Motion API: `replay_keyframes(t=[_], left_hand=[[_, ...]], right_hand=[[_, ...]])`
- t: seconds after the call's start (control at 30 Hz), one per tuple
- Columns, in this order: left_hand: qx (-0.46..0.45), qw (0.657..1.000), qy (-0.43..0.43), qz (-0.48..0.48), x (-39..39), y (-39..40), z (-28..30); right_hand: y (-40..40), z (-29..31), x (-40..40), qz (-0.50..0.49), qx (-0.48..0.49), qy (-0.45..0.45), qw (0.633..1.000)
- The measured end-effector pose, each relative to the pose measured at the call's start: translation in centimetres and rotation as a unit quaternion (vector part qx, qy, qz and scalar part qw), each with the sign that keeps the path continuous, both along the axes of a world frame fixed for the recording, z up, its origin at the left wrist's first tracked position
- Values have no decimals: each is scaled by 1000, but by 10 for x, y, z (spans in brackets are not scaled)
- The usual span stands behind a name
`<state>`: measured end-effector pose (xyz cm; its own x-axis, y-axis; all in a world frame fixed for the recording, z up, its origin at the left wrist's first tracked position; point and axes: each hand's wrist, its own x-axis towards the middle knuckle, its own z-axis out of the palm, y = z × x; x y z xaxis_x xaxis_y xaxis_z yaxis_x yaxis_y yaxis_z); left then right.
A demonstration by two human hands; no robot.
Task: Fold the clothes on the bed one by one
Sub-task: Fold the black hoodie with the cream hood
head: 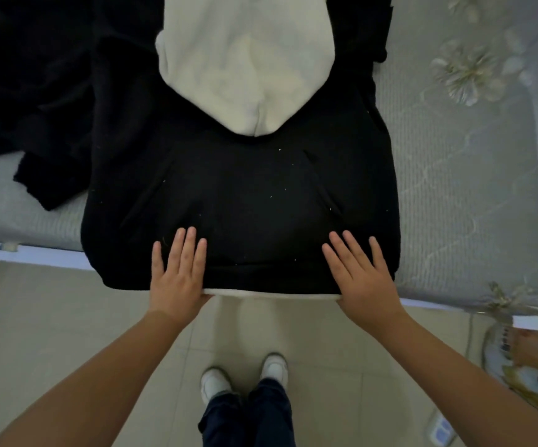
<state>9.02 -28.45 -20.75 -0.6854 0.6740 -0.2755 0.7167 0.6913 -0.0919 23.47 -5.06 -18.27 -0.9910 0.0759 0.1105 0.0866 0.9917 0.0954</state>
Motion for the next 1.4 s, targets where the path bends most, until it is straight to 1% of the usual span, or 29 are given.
replay_keyframes(t=[0.13,0.2,0.27,0.4,0.47,0.57,0.67,0.7,0.73,0.77,0.83,0.87,0.93,1.0,1.07,1.13,1.23,1.27,1.3,1.4], left_hand=[[58,998,20,2,4,0,7],[100,995,26,9,3,-5,12],[116,993,19,30,1,-15,20],[165,980,60,96,-4,-46,28],[175,977,70,97,-5,-54,37],[164,982,57,81,2,-69,55],[142,986,61,56,23,-87,68],[120,991,50,42,34,-94,72],[65,997,20,25,46,-102,78],[12,999,-30,17,58,-113,80],[-96,987,-127,-1,77,-133,86],[-125,980,-152,-9,82,-138,89],[-138,977,-162,-25,83,-141,100],[-124,982,-139,-28,69,-134,114],[-102,990,-93,-16,48,-122,130],[-66,997,-47,-4,27,-108,148],[30,999,13,11,-5,-83,174],[61,998,23,17,-17,-75,181],[73,997,33,20,-31,-66,187],[62,996,70,9,-73,-35,200]], right_hand=[[-5,21,-3,-16,-38,61,997],[-5,30,-4,-18,-55,73,996],[-3,37,-1,-14,-63,76,995],[-7,47,6,-1,-70,60,996],[-14,50,9,-4,-66,39,997],[-29,57,23,-16,-66,-4,998],[-48,59,53,-38,-61,-79,994],[-56,61,64,-35,-67,-133,988],[-64,65,74,-27,-86,-193,977],[-71,68,87,-14,-118,-248,962],[-78,79,105,-31,-174,-389,904],[-80,85,109,-35,-185,-427,884],[-82,96,108,-45,-192,-444,874],[-76,109,96,-60,-158,-414,894],[-65,122,76,-86,-93,-360,924],[-54,135,54,-124,-46,-307,942],[-37,154,22,-160,-48,-173,971],[-30,160,12,-171,-61,-132,975],[-23,165,0,-176,-69,-100,977],[5,176,-38,-190,-79,-83,975]])
